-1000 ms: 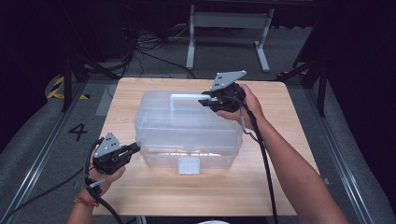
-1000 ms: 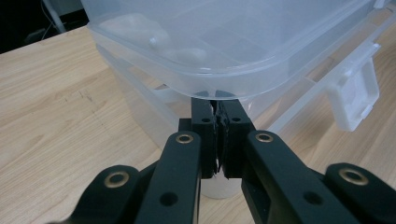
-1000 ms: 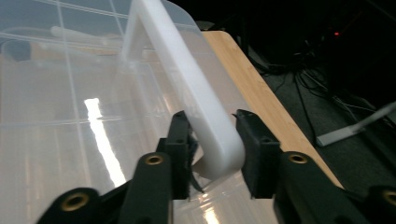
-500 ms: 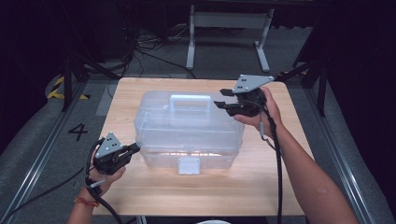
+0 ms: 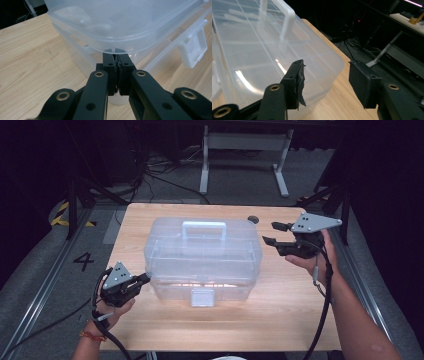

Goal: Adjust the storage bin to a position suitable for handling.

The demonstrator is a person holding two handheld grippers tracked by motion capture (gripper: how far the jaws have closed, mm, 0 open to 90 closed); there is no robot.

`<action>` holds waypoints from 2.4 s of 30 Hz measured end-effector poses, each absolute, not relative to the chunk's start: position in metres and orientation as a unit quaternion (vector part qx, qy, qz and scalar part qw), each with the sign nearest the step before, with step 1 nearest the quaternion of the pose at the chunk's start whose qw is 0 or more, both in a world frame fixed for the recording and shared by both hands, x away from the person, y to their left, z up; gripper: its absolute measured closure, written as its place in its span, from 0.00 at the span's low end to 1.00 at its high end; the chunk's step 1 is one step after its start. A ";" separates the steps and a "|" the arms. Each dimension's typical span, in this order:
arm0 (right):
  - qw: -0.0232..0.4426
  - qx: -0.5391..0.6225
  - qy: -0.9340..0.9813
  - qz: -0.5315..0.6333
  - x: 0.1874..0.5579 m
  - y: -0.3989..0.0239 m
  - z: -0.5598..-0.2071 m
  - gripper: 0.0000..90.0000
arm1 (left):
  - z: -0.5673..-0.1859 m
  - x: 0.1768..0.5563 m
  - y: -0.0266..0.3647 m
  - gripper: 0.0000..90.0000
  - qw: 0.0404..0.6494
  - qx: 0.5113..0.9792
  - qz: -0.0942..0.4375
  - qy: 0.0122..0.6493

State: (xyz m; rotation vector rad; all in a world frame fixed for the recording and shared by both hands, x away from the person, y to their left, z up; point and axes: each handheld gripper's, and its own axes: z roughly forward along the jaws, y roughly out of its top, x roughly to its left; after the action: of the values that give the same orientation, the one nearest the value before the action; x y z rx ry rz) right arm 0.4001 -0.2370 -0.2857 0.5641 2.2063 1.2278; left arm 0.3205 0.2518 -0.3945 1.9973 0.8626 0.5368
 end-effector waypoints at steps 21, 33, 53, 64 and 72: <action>0.252 0.238 0.828 0.441 0.379 -0.261 -0.353 0.48 | -0.392 0.321 0.252 0.97 0.441 0.799 0.215 0.347; 0.225 0.228 0.845 0.429 0.382 -0.247 -0.392 0.44 | -0.392 0.322 0.250 0.97 0.445 0.799 0.214 0.343; 0.254 0.239 0.809 0.473 0.383 -0.234 -0.399 0.44 | -0.392 0.324 0.250 0.96 0.442 0.800 0.225 0.338; 0.273 0.223 0.799 0.488 0.376 -0.229 -0.395 0.47 | -0.387 0.323 0.252 0.94 0.454 0.790 0.231 0.342; 0.284 0.215 0.789 0.500 0.375 -0.227 -0.389 0.50 | -0.390 0.322 0.255 0.92 0.443 0.796 0.231 0.342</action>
State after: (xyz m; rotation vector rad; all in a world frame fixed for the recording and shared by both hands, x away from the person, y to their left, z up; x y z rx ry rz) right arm 0.3747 -0.2271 -0.3889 0.5763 2.1129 1.3382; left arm 0.3217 0.2548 -0.3904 1.9736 0.8475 0.5722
